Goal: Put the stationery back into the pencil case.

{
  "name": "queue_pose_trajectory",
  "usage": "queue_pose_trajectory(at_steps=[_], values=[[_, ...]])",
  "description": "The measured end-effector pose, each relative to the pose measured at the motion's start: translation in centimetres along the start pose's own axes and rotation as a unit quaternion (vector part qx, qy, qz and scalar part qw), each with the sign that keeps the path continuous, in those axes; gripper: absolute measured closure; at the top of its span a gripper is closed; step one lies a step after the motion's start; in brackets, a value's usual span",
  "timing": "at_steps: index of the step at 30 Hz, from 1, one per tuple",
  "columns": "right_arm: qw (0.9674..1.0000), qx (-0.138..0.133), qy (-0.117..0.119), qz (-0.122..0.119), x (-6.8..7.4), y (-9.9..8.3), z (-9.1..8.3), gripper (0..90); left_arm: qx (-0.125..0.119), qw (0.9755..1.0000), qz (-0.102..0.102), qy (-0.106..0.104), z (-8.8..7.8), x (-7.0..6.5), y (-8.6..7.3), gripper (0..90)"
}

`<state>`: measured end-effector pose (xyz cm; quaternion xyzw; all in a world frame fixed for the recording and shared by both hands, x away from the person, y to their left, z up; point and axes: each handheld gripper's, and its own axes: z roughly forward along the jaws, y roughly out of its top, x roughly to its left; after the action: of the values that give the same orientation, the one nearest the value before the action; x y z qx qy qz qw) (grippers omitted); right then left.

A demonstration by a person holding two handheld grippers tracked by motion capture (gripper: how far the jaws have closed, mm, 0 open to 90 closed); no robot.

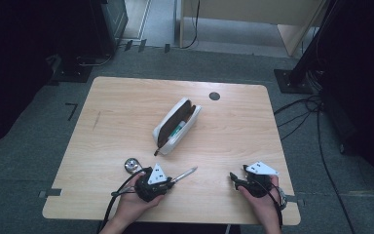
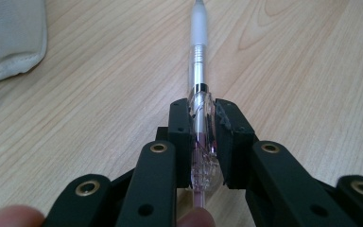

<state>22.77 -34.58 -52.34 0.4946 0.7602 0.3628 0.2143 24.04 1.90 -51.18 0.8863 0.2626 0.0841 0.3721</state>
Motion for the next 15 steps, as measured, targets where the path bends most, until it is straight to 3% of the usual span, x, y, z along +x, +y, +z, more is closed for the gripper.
queue_pose_trajectory(at_steps=[9, 15], values=[[1.0000, 0.006, -0.003, 0.000, 0.2, 0.1, 0.1, 33.8, -0.021, 0.9995, -0.023, -0.001, -0.9, 0.9, -0.1, 78.6], [1.0000, 0.005, -0.004, 0.000, 0.2, 0.1, 0.2, 33.4, -0.029, 0.9993, -0.024, 0.001, -1.5, 1.1, 0.0, 78.6]])
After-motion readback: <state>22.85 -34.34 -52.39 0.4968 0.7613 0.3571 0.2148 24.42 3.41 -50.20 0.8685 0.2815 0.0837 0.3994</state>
